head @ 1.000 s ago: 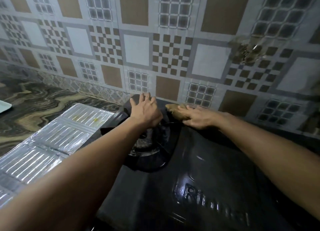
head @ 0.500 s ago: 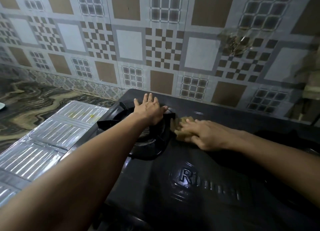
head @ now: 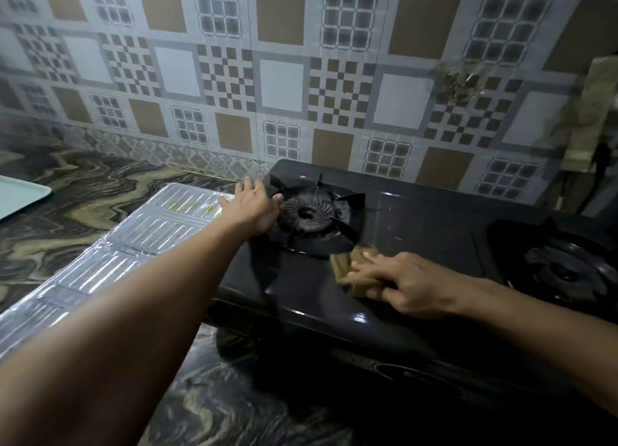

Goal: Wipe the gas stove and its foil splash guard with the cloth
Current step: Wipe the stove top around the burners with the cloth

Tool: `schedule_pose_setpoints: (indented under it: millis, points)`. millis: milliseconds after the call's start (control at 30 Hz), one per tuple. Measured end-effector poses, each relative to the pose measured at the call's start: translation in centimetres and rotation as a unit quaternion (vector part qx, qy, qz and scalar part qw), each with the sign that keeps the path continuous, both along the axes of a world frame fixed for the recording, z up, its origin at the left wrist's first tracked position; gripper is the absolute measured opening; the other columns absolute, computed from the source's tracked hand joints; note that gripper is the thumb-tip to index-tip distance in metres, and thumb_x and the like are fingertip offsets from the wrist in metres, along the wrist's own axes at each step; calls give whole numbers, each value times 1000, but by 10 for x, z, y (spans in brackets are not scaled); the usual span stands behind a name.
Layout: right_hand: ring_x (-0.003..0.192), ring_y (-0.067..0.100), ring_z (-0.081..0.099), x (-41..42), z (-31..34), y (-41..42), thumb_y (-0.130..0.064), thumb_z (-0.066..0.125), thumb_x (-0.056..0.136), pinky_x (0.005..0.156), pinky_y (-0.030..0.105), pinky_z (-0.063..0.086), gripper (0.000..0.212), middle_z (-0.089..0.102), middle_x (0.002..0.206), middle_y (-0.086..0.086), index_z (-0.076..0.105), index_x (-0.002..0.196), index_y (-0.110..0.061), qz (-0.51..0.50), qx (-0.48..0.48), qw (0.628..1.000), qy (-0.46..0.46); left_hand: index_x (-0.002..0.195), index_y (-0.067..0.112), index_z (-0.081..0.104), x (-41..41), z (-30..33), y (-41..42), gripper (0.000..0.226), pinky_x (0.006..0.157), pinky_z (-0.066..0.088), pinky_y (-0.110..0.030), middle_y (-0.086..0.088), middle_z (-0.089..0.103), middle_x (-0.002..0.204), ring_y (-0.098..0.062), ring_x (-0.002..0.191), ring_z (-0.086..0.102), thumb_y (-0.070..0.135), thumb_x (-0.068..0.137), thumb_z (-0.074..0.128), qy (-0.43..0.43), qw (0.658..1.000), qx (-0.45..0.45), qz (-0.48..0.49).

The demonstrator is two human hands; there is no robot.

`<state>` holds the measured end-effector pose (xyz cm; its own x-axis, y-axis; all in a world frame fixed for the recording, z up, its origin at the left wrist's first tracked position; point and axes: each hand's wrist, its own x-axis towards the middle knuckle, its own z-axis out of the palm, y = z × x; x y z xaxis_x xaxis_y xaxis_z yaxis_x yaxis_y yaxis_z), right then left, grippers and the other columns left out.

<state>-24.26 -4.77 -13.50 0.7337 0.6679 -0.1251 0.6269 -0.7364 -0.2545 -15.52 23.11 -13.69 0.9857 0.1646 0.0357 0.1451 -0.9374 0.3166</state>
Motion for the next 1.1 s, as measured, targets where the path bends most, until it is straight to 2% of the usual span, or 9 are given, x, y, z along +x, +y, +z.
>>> schedule_pose_setpoints:
  millis: [167,267,400,633,733,833,933,1033,1100]
  points:
    - [148,17,11,-41,-11,64,-30,48,98,121,33,11,56,18,159,-2,28,150,-23,64,-21,997,-23,129,-5,48,-47,-7,49,56,102,39,-45,-28,48,138,-43,126,47,41,101,34,4,994,-93,59]
    - [149,23,0,-40,-12,104,-30,43,100,121,37,5,60,5,161,3,15,152,-20,89,-56,994,-26,124,-11,51,-76,-8,71,58,97,41,-42,-34,52,130,-45,119,51,38,103,28,38,977,-189,87]
    - [147,31,-9,-21,-18,156,-34,40,100,121,40,-2,69,-9,161,11,0,153,-16,117,-123,984,-53,125,6,40,-104,-13,91,52,81,46,-45,-24,56,92,-36,83,57,47,101,21,119,890,-425,115]
    - [146,36,-11,24,-11,234,-44,29,100,120,49,-1,67,-8,161,13,-1,153,-14,103,-133,986,-12,144,1,25,-121,-21,115,70,81,46,-43,-23,60,98,-33,90,58,54,99,20,133,782,-591,146]
    - [140,38,23,48,1,260,-41,30,100,114,48,21,51,31,151,17,35,142,-14,103,-134,986,-12,141,8,31,-117,-25,117,68,85,44,-44,-22,62,102,-34,93,58,58,98,19,123,802,-564,154]
    - [112,31,51,71,20,277,-33,33,101,88,34,37,40,56,121,15,54,120,-5,82,-164,983,9,140,14,35,-106,-29,118,69,80,42,-41,-21,61,115,-34,100,58,64,96,19,99,831,-522,164]
    - [85,28,54,98,30,295,-13,38,95,75,32,40,25,62,97,14,61,89,-5,77,-210,974,30,143,19,36,-91,-30,114,70,78,43,-40,-19,60,120,-34,108,58,67,95,20,83,848,-498,163]
    - [58,25,49,136,28,314,-1,41,82,61,33,41,28,59,55,5,60,62,-7,45,-275,959,49,136,18,43,-76,-28,107,67,86,43,-41,-16,58,122,-32,108,57,66,94,22,63,859,-483,158]
    - [58,25,47,166,24,317,0,41,80,63,33,40,34,58,60,8,57,52,-11,28,-280,958,59,134,13,46,-61,-28,99,68,98,39,-44,-17,53,133,-32,117,52,63,96,22,46,879,-452,146]
